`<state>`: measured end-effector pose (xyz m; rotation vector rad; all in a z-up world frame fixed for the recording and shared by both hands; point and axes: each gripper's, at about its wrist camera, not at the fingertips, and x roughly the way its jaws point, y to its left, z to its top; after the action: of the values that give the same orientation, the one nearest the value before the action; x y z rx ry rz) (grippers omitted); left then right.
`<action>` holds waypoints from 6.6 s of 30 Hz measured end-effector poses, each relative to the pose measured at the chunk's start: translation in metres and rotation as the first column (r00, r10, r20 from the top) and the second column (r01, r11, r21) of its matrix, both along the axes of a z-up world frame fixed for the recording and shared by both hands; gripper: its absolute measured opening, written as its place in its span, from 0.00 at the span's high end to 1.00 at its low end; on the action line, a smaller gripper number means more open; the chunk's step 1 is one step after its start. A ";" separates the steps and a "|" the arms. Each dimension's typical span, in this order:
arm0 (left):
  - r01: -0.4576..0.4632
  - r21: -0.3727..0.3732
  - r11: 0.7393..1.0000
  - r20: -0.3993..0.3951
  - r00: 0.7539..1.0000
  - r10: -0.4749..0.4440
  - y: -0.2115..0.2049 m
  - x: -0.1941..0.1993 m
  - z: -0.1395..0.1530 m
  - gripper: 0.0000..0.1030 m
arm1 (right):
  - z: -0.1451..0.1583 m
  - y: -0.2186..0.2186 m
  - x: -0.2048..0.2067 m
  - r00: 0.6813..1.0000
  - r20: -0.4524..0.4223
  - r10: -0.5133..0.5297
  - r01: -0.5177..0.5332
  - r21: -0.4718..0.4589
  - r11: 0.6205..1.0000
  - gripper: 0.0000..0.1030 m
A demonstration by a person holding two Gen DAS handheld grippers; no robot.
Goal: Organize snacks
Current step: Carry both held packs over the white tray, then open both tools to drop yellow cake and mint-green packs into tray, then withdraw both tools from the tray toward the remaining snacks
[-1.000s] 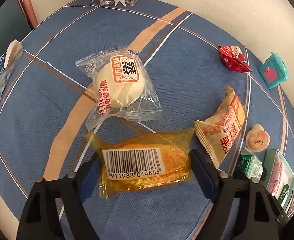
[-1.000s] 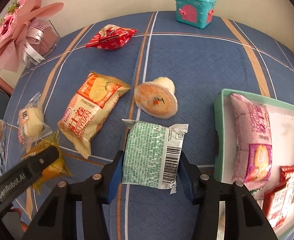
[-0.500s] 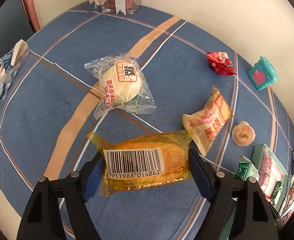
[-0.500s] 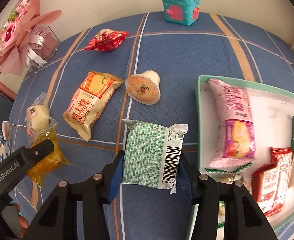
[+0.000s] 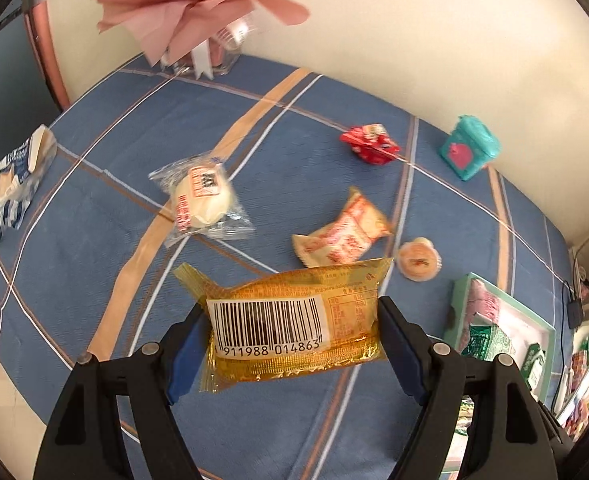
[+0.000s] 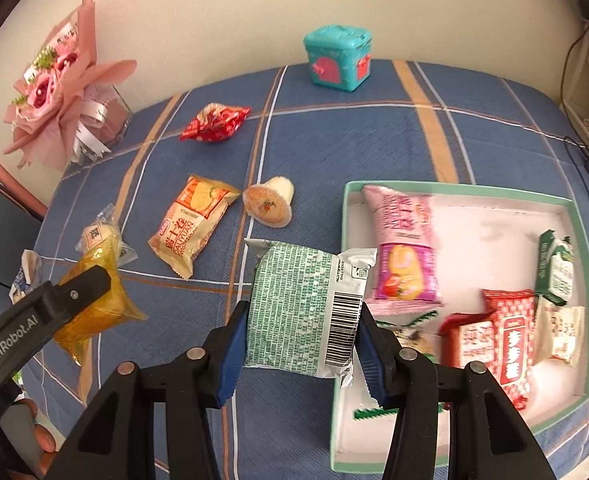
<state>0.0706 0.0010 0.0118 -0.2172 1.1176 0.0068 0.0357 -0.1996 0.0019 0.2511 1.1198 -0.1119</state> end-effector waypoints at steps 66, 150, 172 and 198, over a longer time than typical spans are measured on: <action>0.536 0.130 0.834 0.051 0.836 -0.546 -0.264 -0.028 -0.034 0.21 | -0.014 -0.221 -0.042 0.913 -0.016 -0.407 0.407 0.058 0.911 0.48; 0.174 0.135 0.975 0.003 0.984 -0.176 -0.102 0.005 -0.003 0.05 | 0.002 -0.112 -0.017 0.973 -0.055 -0.223 0.220 -0.059 0.974 0.02; 0.172 0.137 0.976 0.018 0.984 -0.176 -0.096 0.009 -0.006 0.00 | -0.009 -0.100 -0.010 0.978 -0.058 -0.201 0.195 -0.100 0.976 0.00; -0.100 0.093 0.991 0.014 0.995 0.099 0.067 0.058 -0.018 0.00 | -0.010 0.007 0.043 0.999 0.042 0.008 -0.004 -0.105 0.994 0.00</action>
<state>0.1287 0.0678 -0.0060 -0.1888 1.0936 0.1462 0.0786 -0.1924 -0.0076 0.1556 1.0692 -0.1593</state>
